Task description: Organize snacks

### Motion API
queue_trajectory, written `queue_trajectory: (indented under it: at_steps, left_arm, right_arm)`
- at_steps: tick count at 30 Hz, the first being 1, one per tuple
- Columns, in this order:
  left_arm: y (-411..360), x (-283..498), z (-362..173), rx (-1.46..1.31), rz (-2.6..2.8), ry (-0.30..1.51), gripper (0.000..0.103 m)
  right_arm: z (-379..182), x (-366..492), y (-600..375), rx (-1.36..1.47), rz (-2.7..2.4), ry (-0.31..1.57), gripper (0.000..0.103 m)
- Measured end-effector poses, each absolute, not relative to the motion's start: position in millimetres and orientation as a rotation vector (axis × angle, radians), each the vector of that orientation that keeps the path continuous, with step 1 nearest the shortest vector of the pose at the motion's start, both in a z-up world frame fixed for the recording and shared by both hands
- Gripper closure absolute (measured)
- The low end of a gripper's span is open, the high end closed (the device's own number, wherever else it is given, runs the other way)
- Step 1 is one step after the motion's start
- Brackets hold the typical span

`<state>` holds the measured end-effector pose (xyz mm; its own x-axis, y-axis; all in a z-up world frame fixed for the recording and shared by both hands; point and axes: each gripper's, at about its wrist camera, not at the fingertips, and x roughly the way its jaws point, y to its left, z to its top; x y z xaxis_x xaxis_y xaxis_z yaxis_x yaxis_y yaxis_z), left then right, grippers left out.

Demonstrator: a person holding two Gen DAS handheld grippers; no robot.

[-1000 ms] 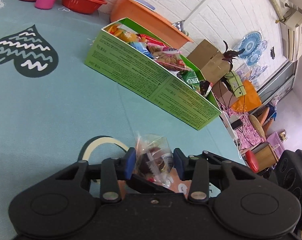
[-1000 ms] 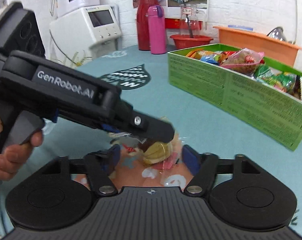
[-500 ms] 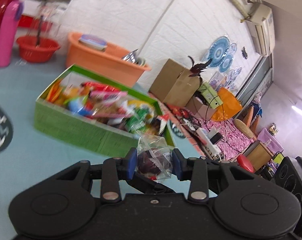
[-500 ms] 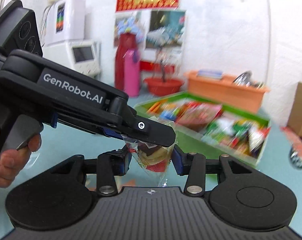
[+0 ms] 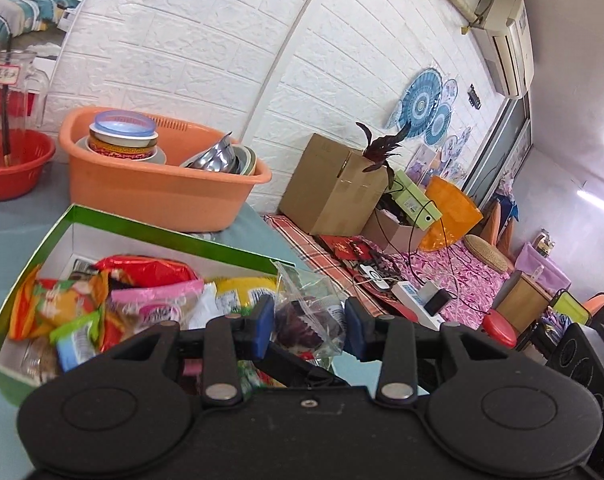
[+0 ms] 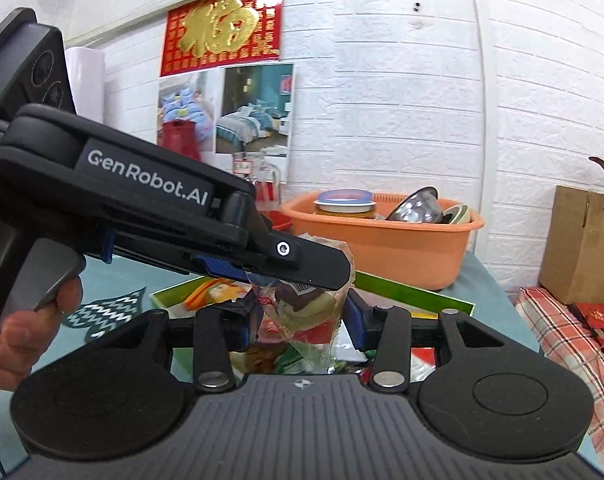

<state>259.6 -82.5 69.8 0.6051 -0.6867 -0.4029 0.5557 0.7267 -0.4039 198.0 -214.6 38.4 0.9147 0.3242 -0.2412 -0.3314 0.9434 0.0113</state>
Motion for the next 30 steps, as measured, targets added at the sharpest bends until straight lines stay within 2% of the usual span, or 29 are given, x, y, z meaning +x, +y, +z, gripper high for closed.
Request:
queue_trajectory:
  at_steps: [2, 3, 4, 7, 13, 23, 30]
  left_arm:
    - [-86.0, 270.5, 65.0, -0.242, -0.710, 0.573, 0.014]
    - [-85.3, 274.7, 61.8, -0.241, -0.692, 0.575, 0.002]
    - [-84.9, 276.8, 58.8, -0.240, -0.678, 0.576, 0.000]
    - [-75.5, 271.9, 51.2, -0.245, -0.607, 0.549, 0.000]
    - [-53.7, 254.0, 54.8, -0.252, -0.550, 0.535, 0.000]
    - [-27.6, 170.6, 87.2, -0.217, -0.460, 0.467, 0.000]
    - [-22.8, 116.0, 66.5, -0.168, -0.355, 0.485, 0.000]
  right_arm:
    - [34.3, 209.7, -217.6, -0.028, 0.331, 0.247, 0.029]
    - [31.5, 213.4, -218.7, -0.027, 0.328, 0.251, 0.029]
    - [28.2, 219.4, -219.2, -0.029, 0.326, 0.262, 0.027]
    - [17.8, 234.0, -219.4, -0.047, 0.305, 0.337, 0.000]
    - [16.9, 213.4, -219.9, -0.063, 0.292, 0.329, 0.000]
    - [66.7, 135.0, -228.0, -0.002, 0.253, 0.329, 0.000]
    - [55.9, 89.8, -226.1, -0.021, 0.247, 0.378, 0.000]
